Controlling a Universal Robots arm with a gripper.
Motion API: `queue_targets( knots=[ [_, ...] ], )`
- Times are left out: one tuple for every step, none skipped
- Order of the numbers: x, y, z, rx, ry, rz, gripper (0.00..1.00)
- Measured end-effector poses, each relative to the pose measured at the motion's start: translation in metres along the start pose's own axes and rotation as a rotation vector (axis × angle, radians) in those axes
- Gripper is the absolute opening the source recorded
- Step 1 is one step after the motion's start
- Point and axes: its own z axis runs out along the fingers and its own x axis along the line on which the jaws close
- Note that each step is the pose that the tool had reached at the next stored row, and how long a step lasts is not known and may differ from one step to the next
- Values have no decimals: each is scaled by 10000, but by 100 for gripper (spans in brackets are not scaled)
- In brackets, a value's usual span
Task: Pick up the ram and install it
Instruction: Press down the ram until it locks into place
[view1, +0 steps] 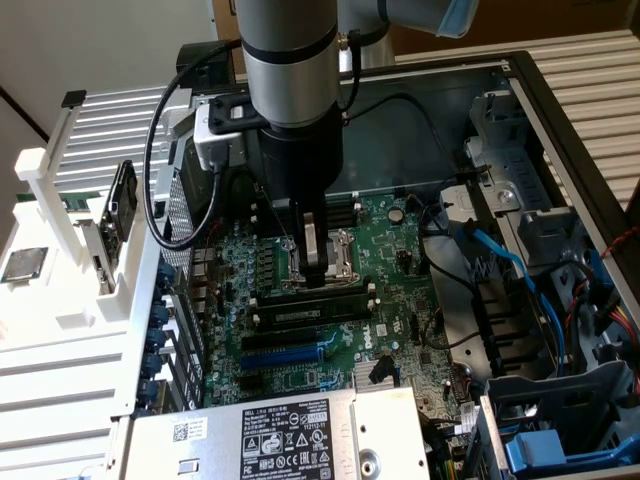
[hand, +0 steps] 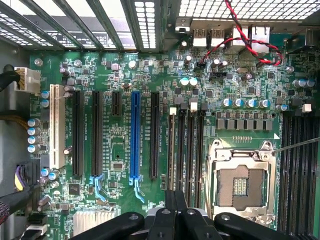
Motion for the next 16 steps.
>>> queue_targets(
  knots=[
    [0, 0, 0, 0, -1, 0, 10],
    [0, 0, 0, 0, 0, 0, 10],
    [0, 0, 0, -1, 1, 28, 10],
    [0, 0, 0, -1, 5, 163, 10],
    [1, 0, 0, 0, 10, 326, 10],
    [1, -1, 0, 1, 15, 481, 10],
    [1, -1, 0, 2, 20, 634, 10],
    [0, 0, 0, 4, 24, 799, 10],
    [0, 0, 0, 5, 29, 954, 10],
    [0, 0, 0, 7, 34, 1110, 10],
    [0, 0, 0, 8, 39, 1271, 10],
    [0, 0, 0, 9, 44, 1428, 10],
    [0, 0, 0, 10, 49, 1594, 10],
    [0, 0, 0, 11, 54, 1752, 10],
    [0, 0, 0, 13, 59, 1903, 10],
    [0, 0, 0, 14, 64, 2067, 10]
  ],
)
